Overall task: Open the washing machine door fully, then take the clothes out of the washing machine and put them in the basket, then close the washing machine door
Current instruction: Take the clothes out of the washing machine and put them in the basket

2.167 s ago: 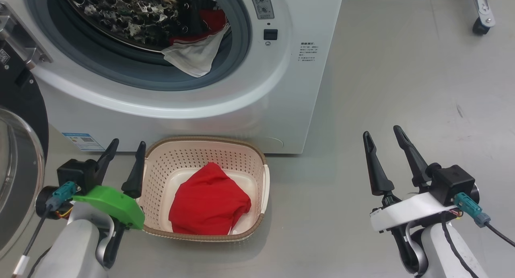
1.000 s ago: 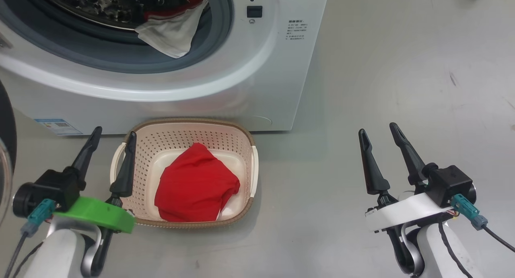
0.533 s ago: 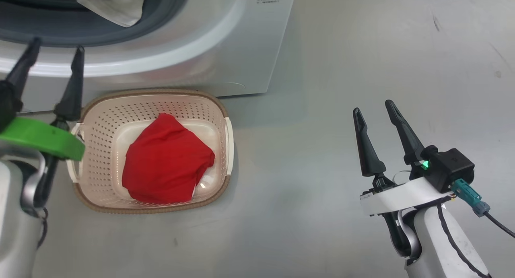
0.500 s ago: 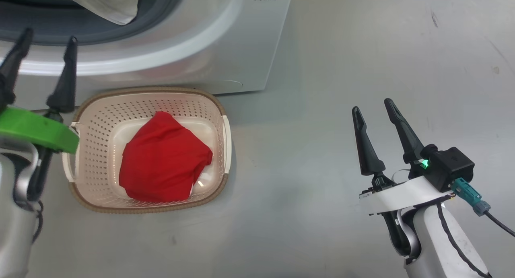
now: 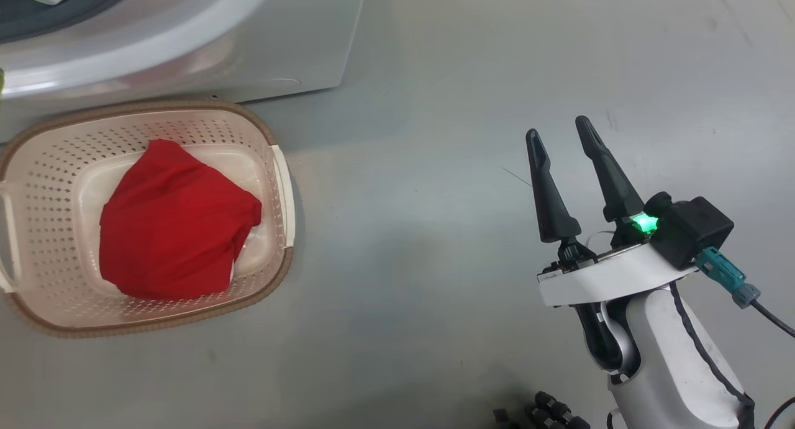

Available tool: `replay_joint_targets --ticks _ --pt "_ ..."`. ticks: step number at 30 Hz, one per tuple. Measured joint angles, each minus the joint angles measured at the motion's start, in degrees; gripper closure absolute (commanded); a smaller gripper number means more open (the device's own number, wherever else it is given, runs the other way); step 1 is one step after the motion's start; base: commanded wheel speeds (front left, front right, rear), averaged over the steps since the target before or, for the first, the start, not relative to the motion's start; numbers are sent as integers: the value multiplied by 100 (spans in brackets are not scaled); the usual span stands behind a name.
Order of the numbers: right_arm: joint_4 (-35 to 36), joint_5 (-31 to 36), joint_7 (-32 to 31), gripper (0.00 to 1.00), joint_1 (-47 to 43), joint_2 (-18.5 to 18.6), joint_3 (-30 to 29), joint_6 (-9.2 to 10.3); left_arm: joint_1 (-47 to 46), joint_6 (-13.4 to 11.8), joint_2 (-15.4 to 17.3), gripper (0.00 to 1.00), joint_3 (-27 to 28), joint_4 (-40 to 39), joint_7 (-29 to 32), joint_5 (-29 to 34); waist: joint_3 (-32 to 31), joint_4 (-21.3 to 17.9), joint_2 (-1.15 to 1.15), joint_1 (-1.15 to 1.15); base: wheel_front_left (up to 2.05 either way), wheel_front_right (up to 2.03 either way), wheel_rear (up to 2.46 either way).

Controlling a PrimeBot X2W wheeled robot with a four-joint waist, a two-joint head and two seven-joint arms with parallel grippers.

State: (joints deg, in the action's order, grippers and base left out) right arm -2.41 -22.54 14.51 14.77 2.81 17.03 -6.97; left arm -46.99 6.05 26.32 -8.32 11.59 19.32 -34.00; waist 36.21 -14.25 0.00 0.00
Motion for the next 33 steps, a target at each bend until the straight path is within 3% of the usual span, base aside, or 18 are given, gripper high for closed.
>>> replay_joint_targets --ticks 3,12,21,33 --pt "12 -88 0 0 85 -1 46 2 -307 8 -21 0 31 169 534 -381 151 -136 0 0 0 0 0" --pt "76 -370 0 0 267 -8 264 59 -1139 -77 237 0 166 499 1705 -682 491 -494 0 0 0 0 0" --pt "114 -567 0 0 481 -20 355 131 -1557 -45 524 0 -96 768 2466 -656 763 -743 0 0 0 0 0" --pt "116 -565 0 0 562 -22 332 215 -1883 37 591 0 -193 879 2819 -949 862 -798 0 0 0 0 0"
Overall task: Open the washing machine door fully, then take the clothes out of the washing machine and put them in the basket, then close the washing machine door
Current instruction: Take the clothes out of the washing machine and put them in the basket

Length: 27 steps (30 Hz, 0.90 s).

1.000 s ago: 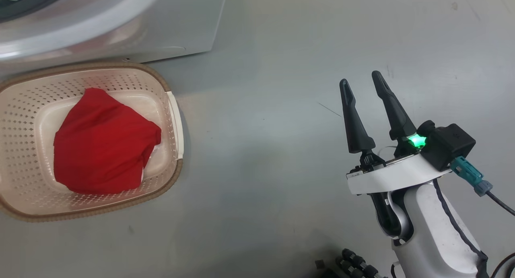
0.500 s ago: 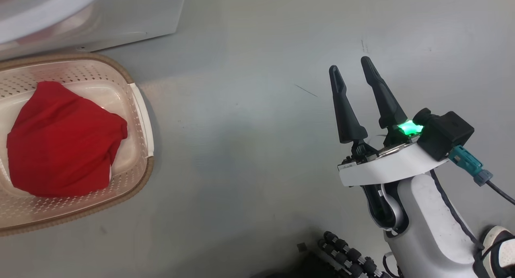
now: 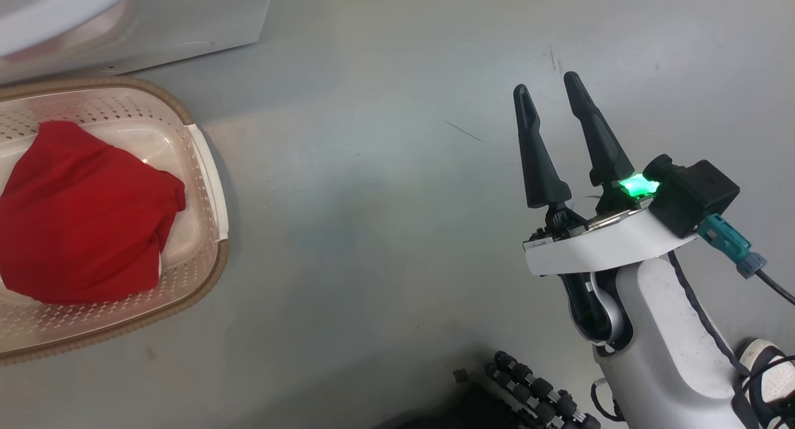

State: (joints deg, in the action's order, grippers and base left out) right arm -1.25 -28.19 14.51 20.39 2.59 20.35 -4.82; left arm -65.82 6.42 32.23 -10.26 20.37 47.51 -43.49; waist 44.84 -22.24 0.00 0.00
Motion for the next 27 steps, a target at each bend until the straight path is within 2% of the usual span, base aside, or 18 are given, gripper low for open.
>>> replay_joint_targets --ticks 9,10,11,12,19,27 --pt "0 16 0 0 54 0 16 2 -248 11 71 0 -156 225 194 -1 51 18 0 0 0 0 0" --pt "0 16 0 0 54 0 16 2 -258 20 94 36 -169 252 235 -1 54 15 0 0 0 0 0" --pt "0 16 0 0 54 0 16 4 -269 20 110 90 -180 276 260 -1 57 13 0 0 0 0 0" --pt "0 16 0 0 55 0 16 32 -281 20 115 100 -192 290 280 -1 59 11 0 0 0 0 0" --pt "-2 16 0 0 79 0 4 44 -293 46 108 100 -288 344 333 -35 41 23 0 0 0 0 0" --pt "-57 91 1 0 136 0 -64 53 -286 52 -14 100 -353 448 -100 -33 -83 120 0 0 0 0 0"
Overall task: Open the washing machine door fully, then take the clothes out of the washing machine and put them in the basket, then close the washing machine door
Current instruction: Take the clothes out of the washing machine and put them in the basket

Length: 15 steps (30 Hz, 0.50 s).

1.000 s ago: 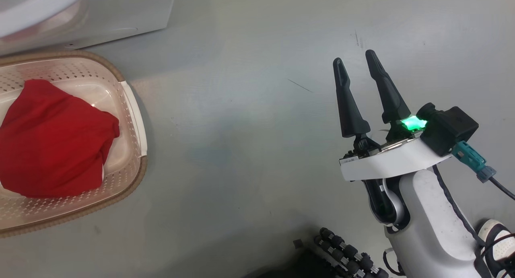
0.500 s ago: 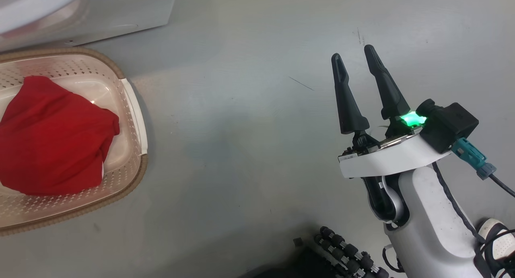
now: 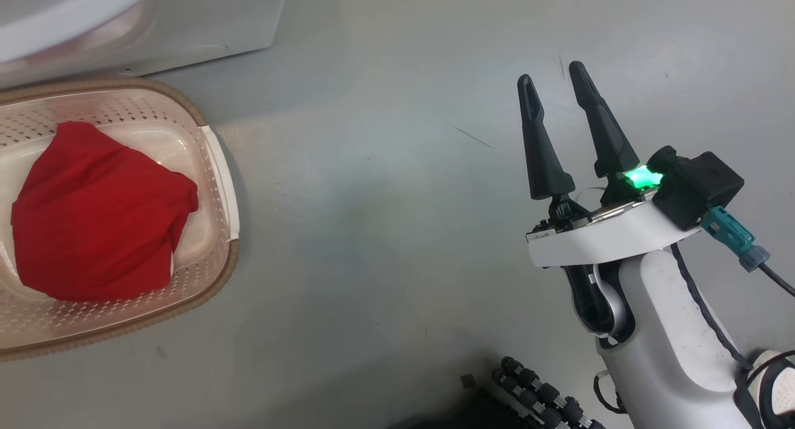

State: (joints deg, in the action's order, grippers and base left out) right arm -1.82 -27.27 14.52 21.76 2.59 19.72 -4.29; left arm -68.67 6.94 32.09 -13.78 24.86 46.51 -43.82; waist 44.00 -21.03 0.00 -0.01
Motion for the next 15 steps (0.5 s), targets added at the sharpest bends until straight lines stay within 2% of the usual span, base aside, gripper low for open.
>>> replay_joint_targets --ticks 15 --pt "-109 291 -1 0 1 3 -181 -4 179 18 -264 100 -236 -68 -898 -157 -317 334 0 0 0 0 0"
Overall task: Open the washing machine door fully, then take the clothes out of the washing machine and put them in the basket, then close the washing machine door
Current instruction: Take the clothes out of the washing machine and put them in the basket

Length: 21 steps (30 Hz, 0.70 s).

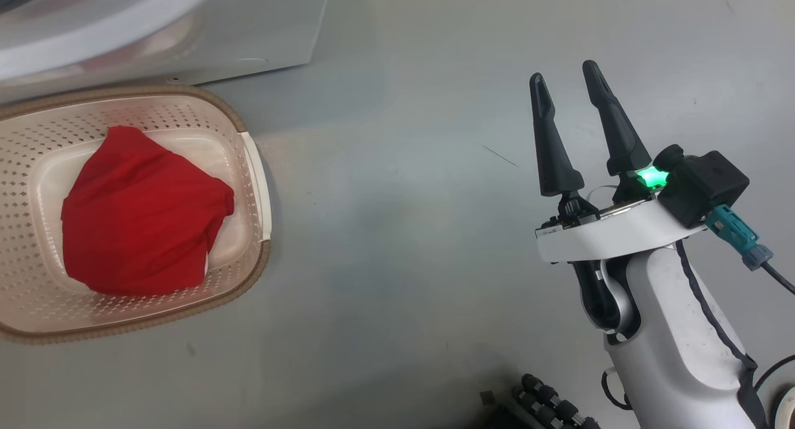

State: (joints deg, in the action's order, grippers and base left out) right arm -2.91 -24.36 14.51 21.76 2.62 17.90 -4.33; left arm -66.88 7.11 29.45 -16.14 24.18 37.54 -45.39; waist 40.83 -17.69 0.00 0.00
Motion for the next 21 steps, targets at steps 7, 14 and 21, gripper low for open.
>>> replay_joint_targets --ticks 7,14,21 --pt "-93 181 1 0 -1 1 -121 -10 452 1 -59 100 -229 -134 -580 -265 -229 242 0 0 0 0 0" --pt "-181 312 1 0 -17 4 -222 -30 952 1 -82 100 -634 -398 -1115 -266 -454 442 0 0 0 0 0" --pt "-346 488 1 0 -166 13 -309 -87 1600 2 -143 100 -1001 -630 -1861 -279 -786 690 0 0 0 0 0"
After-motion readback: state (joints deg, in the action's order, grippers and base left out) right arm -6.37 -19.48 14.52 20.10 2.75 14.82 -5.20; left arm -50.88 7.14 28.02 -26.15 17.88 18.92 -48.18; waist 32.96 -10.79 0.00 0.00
